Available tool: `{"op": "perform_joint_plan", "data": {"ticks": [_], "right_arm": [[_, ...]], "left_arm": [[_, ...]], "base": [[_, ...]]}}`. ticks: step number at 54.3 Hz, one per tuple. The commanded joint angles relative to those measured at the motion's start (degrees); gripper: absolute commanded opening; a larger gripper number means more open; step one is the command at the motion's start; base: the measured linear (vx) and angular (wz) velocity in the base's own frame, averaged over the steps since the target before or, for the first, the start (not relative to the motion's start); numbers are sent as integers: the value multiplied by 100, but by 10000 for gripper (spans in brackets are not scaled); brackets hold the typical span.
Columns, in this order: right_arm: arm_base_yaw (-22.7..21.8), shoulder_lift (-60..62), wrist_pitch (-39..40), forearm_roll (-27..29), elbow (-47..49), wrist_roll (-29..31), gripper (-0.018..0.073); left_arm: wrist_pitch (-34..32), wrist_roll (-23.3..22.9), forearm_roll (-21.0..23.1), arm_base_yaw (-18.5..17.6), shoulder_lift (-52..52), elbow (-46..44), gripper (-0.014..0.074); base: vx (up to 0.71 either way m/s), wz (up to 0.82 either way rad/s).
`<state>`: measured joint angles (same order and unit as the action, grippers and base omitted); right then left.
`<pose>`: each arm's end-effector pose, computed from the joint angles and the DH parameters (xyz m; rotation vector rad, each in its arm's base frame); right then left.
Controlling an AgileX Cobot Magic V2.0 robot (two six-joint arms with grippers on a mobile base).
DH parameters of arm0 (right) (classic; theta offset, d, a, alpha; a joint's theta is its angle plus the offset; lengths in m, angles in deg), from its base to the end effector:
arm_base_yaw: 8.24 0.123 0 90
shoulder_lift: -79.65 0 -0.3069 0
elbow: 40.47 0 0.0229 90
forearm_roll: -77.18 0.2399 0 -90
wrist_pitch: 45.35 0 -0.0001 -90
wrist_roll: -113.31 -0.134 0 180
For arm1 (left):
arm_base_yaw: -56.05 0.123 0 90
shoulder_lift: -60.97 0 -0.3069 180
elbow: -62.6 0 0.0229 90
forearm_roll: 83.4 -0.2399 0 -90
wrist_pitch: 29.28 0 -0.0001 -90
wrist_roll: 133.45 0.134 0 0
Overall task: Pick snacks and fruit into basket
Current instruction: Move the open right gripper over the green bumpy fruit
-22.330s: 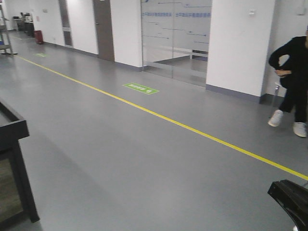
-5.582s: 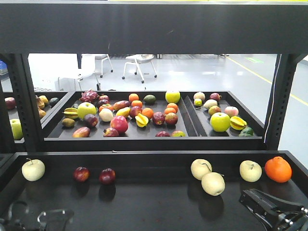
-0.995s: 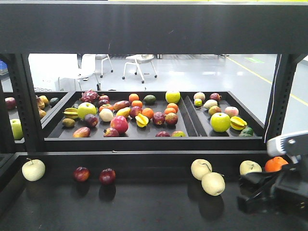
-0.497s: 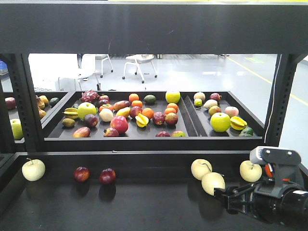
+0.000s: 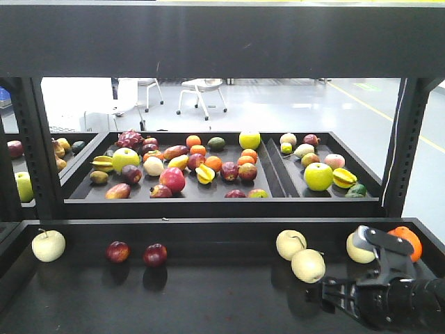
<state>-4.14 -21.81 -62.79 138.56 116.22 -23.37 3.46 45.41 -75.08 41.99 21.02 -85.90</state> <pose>0.3616 0.0614 0.2171 0.1268 2.3423 0.4925 0.1085 -0.0380 0.3859 0.1500 1.8203 -0.3454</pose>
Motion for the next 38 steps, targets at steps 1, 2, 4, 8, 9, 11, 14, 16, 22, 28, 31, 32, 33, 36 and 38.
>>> {"op": "perform_joint_plan", "data": {"ticks": [1, 2, 4, 8, 9, 11, 14, 16, 22, 28, 31, 32, 33, 36, 38], "right_arm": [[-120, 21, -60, 26, 194, 24, 624], [-112, -42, -59, 26, 194, 34, 623], [-112, -128, -59, 26, 194, 55, 622], [-101, -316, -89, 26, 194, 80, 619], [-101, -349, -89, 26, 194, 101, 618], [-101, -438, -37, 26, 194, 204, 616], [-101, -512, 4, 26, 194, 411, 613], [-101, -546, 17, 35, 194, 607, 608], [-101, -548, 109, 75, 194, 991, 587], [-101, -548, 106, 75, 194, 1018, 582], [-101, -548, 122, 89, 194, 1018, 582], [-101, -548, 115, 107, 194, 1005, 582], [-101, -548, 82, 114, 194, 991, 582], [-101, -548, 3, 138, 194, 983, 582], [-101, -548, -15, 193, 194, 983, 582]], "left_arm": [[-502, -10, 79, -20, 6, -139, -8], [-502, -10, 79, -20, 6, -139, -8], [-502, -10, 79, -20, 6, -139, -8], [-502, -10, 79, -20, 6, -139, -8], [-502, -10, 79, -20, 6, -139, -8], [-502, -10, 79, -20, 6, -139, -8], [-502, -10, 79, -20, 6, -139, -8], [-502, -10, 79, -20, 6, -139, -8], [-502, -10, 79, -20, 6, -139, -8], [-502, -10, 79, -20, 6, -139, -8], [-502, -10, 79, -20, 6, -139, -8], [-502, -10, 79, -20, 6, -139, -8], [-502, -10, 79, -20, 6, -139, -8], [-502, -10, 79, -20, 6, -139, -8], [-502, -10, 79, -20, 6, -139, -8]], "base": [[0, 0], [0, 0], [0, 0], [0, 0], [0, 0], [0, 0], [0, 0], [0, 0], [0, 0], [0, 0], [0, 0], [0, 0], [0, 0], [0, 0], [0, 0]]}}
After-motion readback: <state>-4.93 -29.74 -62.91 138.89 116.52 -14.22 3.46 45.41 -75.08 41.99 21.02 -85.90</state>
